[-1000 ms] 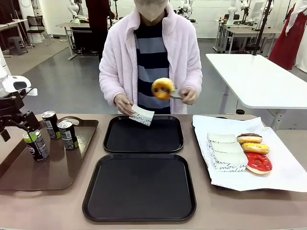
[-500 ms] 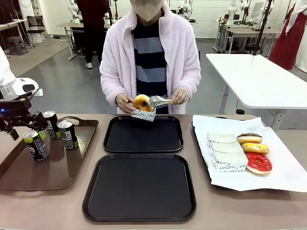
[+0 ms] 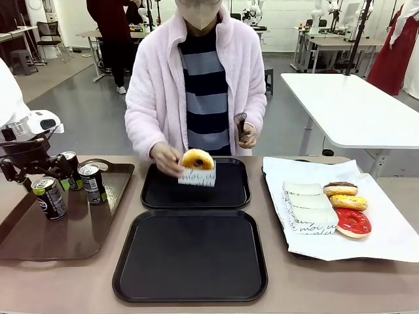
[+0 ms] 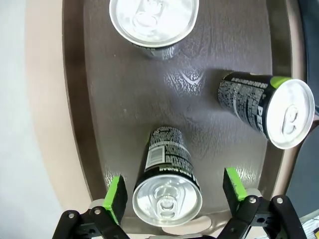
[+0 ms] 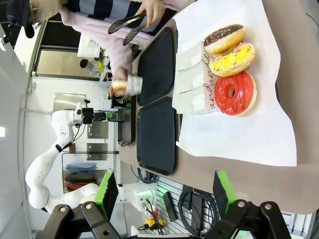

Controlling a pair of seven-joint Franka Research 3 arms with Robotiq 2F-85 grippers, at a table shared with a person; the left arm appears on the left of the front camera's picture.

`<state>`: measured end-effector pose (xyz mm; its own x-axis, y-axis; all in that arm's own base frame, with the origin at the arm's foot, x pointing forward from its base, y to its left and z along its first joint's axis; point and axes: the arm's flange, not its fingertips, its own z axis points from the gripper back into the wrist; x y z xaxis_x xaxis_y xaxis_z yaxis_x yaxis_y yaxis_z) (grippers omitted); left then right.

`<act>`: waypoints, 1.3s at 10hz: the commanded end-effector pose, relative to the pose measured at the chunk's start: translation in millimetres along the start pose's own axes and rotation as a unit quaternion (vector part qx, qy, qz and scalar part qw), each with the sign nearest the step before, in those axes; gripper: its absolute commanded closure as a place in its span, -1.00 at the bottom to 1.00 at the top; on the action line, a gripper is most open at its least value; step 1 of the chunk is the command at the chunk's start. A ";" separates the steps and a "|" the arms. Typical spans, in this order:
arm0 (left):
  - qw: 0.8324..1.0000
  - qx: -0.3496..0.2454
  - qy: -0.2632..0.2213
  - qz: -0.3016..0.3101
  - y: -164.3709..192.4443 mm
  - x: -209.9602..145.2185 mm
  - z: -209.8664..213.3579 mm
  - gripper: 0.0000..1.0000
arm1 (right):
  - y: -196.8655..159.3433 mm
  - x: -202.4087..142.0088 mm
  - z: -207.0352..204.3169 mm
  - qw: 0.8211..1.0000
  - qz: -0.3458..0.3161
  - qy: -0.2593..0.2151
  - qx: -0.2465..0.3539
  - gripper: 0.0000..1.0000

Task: Set up donuts and drinks on trays.
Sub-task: Pick up one Pepsi coke and place it on the Flat Tray.

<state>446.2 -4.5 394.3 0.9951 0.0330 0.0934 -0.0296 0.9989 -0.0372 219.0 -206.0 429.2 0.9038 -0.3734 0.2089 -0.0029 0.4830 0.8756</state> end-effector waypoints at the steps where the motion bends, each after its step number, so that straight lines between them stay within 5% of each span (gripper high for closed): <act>1: 1.000 0.016 -0.010 0.010 -1.4 5.7 -3.7 -1.00 | -0.8 3.1 -1.0 1.000 0.009 -0.006 0.013 -1.00; 2: 1.000 0.014 -0.015 0.002 -0.6 6.0 -3.6 -0.05 | -0.8 3.1 -1.0 1.000 0.009 -0.006 0.013 -1.00; 3: 1.000 0.019 -0.016 0.001 1.0 6.2 -3.0 0.15 | -0.8 3.1 -1.0 1.000 0.009 -0.006 0.013 -1.00; 4: 1.000 0.021 -0.012 -0.002 1.5 7.0 -2.7 1.00 | -0.8 3.1 -1.0 1.000 0.009 -0.006 0.013 -1.00; 6: 1.000 0.024 -0.007 -0.005 2.9 6.4 -3.8 1.00 | -0.8 3.1 -1.0 1.000 0.009 -0.006 0.013 -1.00; 7: 1.000 0.025 -0.003 -0.008 3.9 6.7 -4.3 0.67 | -0.8 3.1 -1.0 1.000 0.009 -0.006 0.013 -1.00; 9: 1.000 0.029 0.002 -0.006 2.9 2.6 4.4 1.00 | -0.8 3.1 -1.0 1.000 0.009 -0.006 0.013 -1.00; 12: 1.000 0.023 0.015 -0.001 -2.7 -6.7 39.5 1.00 | -0.8 3.1 -1.0 1.000 0.009 -0.006 0.013 -1.00; 13: 0.999 0.027 0.036 0.000 -9.5 -16.7 64.2 -0.09 | -0.8 3.1 -1.0 1.000 0.009 -0.006 0.013 -1.00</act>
<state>434.8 -4.7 425.5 0.9985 0.0113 0.0527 -0.0107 0.9999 -0.0115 219.0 -205.9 429.1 0.9041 -0.3721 0.2102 -0.0044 0.4838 0.8752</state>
